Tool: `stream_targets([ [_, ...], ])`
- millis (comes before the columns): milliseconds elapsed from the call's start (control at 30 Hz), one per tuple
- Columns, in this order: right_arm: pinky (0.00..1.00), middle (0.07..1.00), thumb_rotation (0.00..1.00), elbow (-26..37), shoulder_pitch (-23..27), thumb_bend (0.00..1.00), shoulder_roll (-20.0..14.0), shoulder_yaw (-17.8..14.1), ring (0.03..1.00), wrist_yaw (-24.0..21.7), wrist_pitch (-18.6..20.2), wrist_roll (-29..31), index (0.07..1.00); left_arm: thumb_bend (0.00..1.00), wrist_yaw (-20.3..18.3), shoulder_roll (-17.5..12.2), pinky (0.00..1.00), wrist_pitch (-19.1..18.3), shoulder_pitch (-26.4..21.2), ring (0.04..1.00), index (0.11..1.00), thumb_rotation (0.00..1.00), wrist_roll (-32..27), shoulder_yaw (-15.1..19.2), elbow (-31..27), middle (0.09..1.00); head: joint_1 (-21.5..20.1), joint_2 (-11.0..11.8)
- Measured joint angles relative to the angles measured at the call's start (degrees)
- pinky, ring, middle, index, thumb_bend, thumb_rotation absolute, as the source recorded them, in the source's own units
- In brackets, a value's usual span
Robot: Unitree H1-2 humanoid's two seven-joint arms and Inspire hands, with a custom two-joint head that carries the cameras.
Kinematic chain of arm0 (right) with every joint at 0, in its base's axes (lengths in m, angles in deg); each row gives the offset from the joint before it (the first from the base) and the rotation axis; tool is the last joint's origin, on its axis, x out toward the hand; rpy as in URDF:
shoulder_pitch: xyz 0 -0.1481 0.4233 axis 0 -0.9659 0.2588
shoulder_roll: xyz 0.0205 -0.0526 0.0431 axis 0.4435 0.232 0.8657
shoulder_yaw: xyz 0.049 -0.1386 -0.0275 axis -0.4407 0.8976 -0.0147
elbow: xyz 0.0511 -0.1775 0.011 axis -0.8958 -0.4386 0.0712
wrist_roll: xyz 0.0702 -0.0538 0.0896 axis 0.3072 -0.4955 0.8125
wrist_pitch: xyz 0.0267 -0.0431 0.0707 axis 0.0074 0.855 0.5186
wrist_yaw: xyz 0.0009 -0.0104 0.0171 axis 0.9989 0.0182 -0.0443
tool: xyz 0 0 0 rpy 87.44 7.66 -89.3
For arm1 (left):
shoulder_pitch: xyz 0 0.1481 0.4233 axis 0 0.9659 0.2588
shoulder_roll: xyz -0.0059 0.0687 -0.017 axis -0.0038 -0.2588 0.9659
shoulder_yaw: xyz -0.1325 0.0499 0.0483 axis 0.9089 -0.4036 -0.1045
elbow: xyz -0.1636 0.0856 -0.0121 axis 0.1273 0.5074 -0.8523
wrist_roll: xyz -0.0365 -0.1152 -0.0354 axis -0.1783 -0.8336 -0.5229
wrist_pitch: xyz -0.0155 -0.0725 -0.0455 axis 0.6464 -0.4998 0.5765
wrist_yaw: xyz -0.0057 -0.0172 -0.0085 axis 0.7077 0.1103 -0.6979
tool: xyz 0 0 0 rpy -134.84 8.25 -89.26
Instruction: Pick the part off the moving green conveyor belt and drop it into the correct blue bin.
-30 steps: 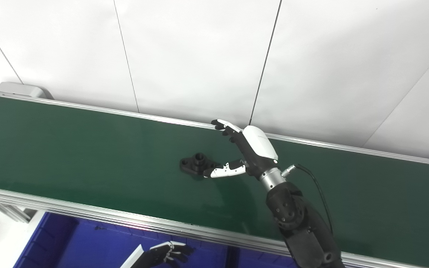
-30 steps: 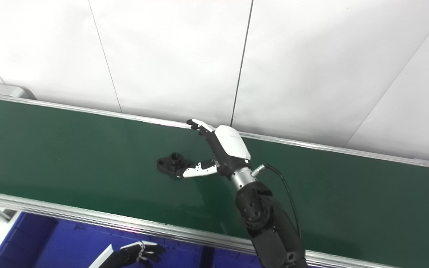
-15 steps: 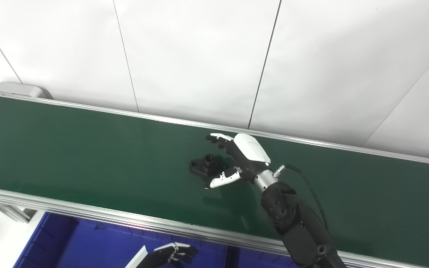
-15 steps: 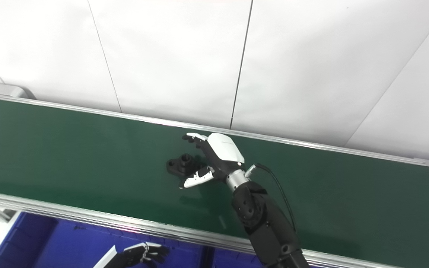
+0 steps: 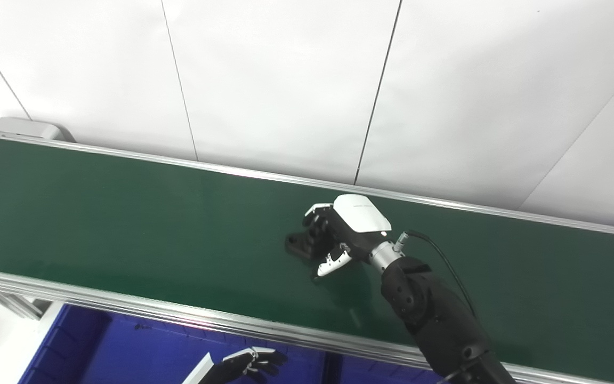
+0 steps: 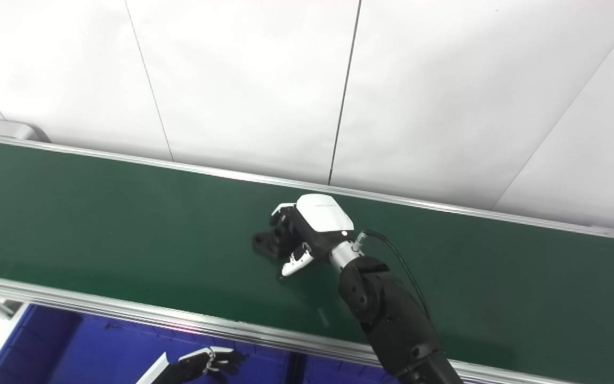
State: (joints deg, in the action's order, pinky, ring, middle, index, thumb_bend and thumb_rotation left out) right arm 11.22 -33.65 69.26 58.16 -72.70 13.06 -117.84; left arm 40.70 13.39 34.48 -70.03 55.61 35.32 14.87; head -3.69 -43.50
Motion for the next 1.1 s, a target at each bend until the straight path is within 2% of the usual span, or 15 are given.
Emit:
stream_targets([
  [100,0.26,0.484,0.00,1.31,0.09,0.51,-0.85,1.51,0.367,-0.04,0.02,-2.50,0.549,0.68,0.86,-0.13,0.64,0.00,-0.08,0.727,0.761,0.19,0.03,-0.61,-0.10,0.780,0.00,0.00],
  [300,0.22,0.469,0.00,3.04,0.73,0.51,-2.07,2.78,0.352,-1.37,0.10,-5.60,0.541,0.65,3.82,-0.68,0.64,0.00,-0.35,0.729,0.773,0.18,1.38,-2.91,-0.39,0.785,0.00,-0.09],
  [500,0.21,0.459,0.00,3.79,0.58,0.51,-2.55,2.44,0.345,-1.87,0.15,-6.45,0.541,0.63,5.64,-1.19,0.66,0.00,-1.12,0.745,0.785,0.22,1.87,-4.95,-0.40,0.802,-0.35,-0.53],
  [733,0.20,0.453,0.00,5.84,-0.91,0.51,-2.73,2.28,0.337,-1.15,0.10,-6.63,0.542,0.61,6.90,-1.29,0.66,0.00,-1.28,0.748,0.794,0.22,2.09,-5.93,-0.40,0.807,-0.35,-0.97],
  [900,0.20,0.451,0.00,15.70,-5.72,0.51,-2.70,-0.10,0.335,-1.05,0.44,-6.35,0.542,0.60,7.98,-1.36,0.66,0.00,-1.33,0.752,0.798,0.23,2.15,-7.16,-0.43,0.811,-0.79,-1.84],
  [1000,0.18,0.444,0.00,21.66,-7.43,0.51,-2.67,-1.66,0.323,-2.30,2.07,-6.49,0.539,0.59,8.67,-1.38,0.67,0.00,-1.43,0.753,0.801,0.23,2.27,-8.08,-0.47,0.812,-0.79,-2.02],
  [1033,0.16,0.459,0.00,23.53,-8.07,0.51,-2.71,-2.37,0.381,-2.64,2.57,-6.49,0.513,0.59,8.94,-1.38,0.67,0.00,-1.42,0.755,0.804,0.24,2.27,-8.20,-0.48,0.815,-0.79,-2.02],
  [1067,0.14,0.468,0.00,26.08,-9.00,0.52,-2.86,-3.18,0.241,-3.33,3.08,-6.47,0.493,0.59,8.96,-1.43,0.68,0.00,-1.43,0.759,0.806,0.24,2.27,-8.27,-0.53,0.818,-0.88,-2.81],
  [1100,0.12,0.469,0.00,28.43,-10.14,0.53,-2.96,-3.87,0.202,-3.88,3.39,-6.43,0.489,0.59,8.99,-1.46,0.68,0.00,-1.37,0.760,0.807,0.23,2.27,-8.26,-0.61,0.819,-0.88,-2.82],
])
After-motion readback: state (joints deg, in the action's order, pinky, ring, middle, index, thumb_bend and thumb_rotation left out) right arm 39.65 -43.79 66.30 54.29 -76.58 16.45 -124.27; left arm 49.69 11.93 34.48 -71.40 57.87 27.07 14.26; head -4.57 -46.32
